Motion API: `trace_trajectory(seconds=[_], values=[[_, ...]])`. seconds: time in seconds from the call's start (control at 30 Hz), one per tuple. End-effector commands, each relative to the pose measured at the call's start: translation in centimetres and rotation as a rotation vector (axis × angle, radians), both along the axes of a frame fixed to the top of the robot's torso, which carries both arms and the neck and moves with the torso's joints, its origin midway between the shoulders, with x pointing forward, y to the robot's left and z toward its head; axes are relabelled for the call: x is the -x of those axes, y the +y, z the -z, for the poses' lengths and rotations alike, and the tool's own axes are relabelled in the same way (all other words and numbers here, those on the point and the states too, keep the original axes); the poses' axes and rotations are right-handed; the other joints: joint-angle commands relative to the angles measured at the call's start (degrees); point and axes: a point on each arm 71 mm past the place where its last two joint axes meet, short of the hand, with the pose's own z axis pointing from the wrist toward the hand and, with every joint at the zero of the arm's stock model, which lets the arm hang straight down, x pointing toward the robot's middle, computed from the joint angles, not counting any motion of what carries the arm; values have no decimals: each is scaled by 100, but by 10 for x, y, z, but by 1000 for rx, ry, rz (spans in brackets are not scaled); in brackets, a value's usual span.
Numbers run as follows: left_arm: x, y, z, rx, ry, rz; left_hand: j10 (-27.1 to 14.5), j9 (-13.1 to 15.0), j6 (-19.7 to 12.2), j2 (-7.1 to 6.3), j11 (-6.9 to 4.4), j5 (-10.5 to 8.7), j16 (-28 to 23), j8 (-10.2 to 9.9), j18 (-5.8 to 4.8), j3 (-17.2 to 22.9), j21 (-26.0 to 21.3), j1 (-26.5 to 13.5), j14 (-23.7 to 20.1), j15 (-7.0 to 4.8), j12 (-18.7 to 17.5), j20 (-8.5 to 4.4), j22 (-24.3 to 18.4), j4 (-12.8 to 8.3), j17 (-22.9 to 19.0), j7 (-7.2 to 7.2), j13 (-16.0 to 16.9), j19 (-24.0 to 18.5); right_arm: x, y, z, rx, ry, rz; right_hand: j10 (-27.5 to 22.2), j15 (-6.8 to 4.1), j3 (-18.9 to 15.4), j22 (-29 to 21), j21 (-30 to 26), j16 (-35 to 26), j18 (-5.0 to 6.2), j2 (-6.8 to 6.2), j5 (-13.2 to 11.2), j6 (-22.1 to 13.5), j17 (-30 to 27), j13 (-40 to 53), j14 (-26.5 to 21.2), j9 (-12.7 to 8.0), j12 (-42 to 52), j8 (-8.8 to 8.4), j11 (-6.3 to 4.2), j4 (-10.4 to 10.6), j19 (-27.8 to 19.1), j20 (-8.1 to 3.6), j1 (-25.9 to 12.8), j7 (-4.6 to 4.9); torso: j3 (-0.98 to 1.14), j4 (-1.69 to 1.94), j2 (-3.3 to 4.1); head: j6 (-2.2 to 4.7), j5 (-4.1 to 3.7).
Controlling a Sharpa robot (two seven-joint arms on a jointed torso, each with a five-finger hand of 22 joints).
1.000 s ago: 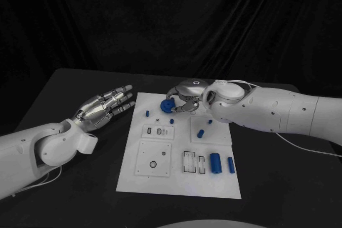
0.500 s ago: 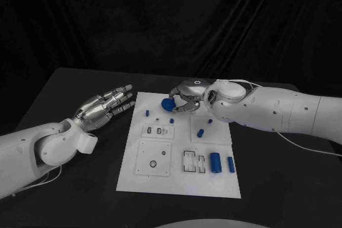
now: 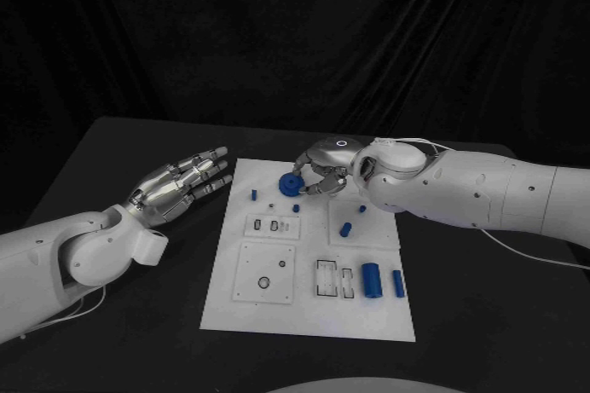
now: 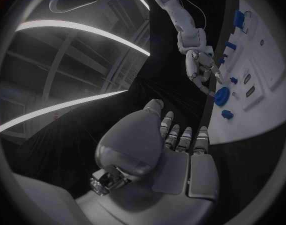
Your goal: Assemble the parts on the task board
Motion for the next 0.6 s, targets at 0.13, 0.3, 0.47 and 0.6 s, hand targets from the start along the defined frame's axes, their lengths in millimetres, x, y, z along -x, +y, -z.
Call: trace_trajectory(seconds=[0.13, 0.3, 0.47, 0.6], values=[[1, -1, 0, 12, -2, 12, 10, -1, -30, 21, 42, 21, -29, 25, 51, 41, -24, 44, -21, -13, -37, 7, -3, -4, -8, -3, 0, -14, 3, 1, 0, -4, -1, -8, 610, 6, 7, 852, -49, 15, 45, 13, 26, -17, 1508, 1510, 607, -33, 20, -25, -27, -56, -49, -24, 57, -25, 0, 3, -1, -3, -2], [1, -1, 0, 12, -2, 13, 10, -1, -30, 21, 42, 21, -29, 25, 51, 41, -24, 44, -21, -13, -37, 7, -3, -4, -8, -3, 0, -14, 3, 0, 1, -2, 2, -8, 610, -25, -4, 832, -126, 15, 60, 20, 18, -185, 1508, 1510, 607, -135, 20, -172, -65, -81, -87, -56, 60, -68, -1, 3, -1, -1, -6], [1, -1, 0, 11, -1, 13, 8, -1, -32, 26, 44, 22, -30, 26, 51, 53, -24, 44, -22, -13, -40, 7, -3, -8, -8, -1, -1, -14, 3, -2, 2, 5, 11, -8, 610, -51, -20, 778, -299, 15, 94, 43, -8, -556, 1508, 1510, 607, -327, 20, -468, -100, -121, -181, -81, 71, -123, -1, 3, -1, 5, -3], [1, -1, 1, 10, 0, 13, 8, -1, -32, 26, 44, 22, -30, 26, 51, 53, -24, 44, -22, -13, -40, 7, -3, -8, -8, -1, -1, -14, 3, -2, 4, 20, 30, -5, 610, -98, -72, 762, -395, 15, 108, 56, -213, -1337, 1508, 1510, 607, -793, 20, -769, -164, -129, -224, -119, 41, -217, -1, 3, -1, 3, -11]])
